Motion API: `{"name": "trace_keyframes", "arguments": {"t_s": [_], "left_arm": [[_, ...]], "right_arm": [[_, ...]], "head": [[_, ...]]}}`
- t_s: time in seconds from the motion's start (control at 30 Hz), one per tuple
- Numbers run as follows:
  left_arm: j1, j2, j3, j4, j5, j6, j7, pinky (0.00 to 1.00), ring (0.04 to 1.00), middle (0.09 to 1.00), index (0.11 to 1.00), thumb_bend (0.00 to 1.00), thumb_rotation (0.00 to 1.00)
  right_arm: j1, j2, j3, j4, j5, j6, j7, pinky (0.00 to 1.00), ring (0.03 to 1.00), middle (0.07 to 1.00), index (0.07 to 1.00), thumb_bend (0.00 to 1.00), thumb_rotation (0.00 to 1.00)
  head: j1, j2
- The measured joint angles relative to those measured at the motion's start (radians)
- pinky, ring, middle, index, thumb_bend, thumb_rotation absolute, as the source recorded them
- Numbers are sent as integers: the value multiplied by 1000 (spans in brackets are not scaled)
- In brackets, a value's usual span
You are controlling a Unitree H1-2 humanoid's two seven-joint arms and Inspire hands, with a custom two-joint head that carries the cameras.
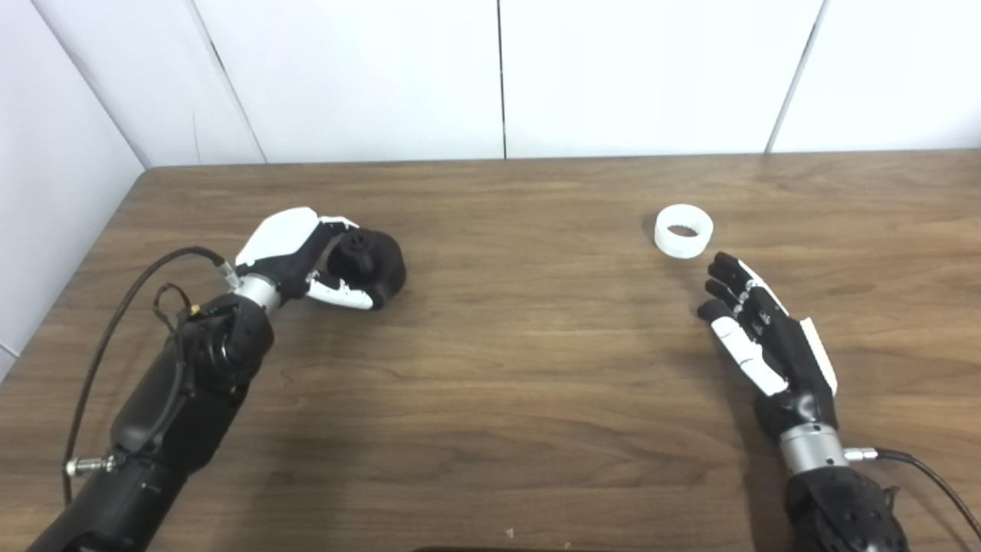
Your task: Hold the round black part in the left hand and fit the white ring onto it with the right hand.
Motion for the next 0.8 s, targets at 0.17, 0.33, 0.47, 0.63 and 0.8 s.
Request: {"name": "trace_keyframes", "arguments": {"t_s": [0.17,0.33,0.47,0.63,0.8], "left_arm": [[38,-34,-8,-78,11,4,-18,858,913,873,734,864,366],[73,-75,-22,-146,42,10,-36,860,912,869,729,861,374],[94,-101,-26,-179,60,14,-41,876,927,874,728,858,372],[126,-124,-43,-232,87,13,-46,877,931,879,729,855,388],[158,-133,-57,-292,112,13,-77,882,939,882,733,854,396]], "right_arm": [[0,1,3,0,-20,0,0,779,888,892,876,559,530],[1,2,3,0,-16,0,0,791,896,896,876,569,522],[2,4,6,0,-17,0,-1,788,891,895,879,581,532],[2,7,13,-1,-21,1,-5,774,886,891,880,569,543],[2,9,26,-2,-36,3,-14,773,888,892,882,547,535]], "head": [[-6,0],[-14,-2],[-18,0],[-29,3],[-46,9]]}}
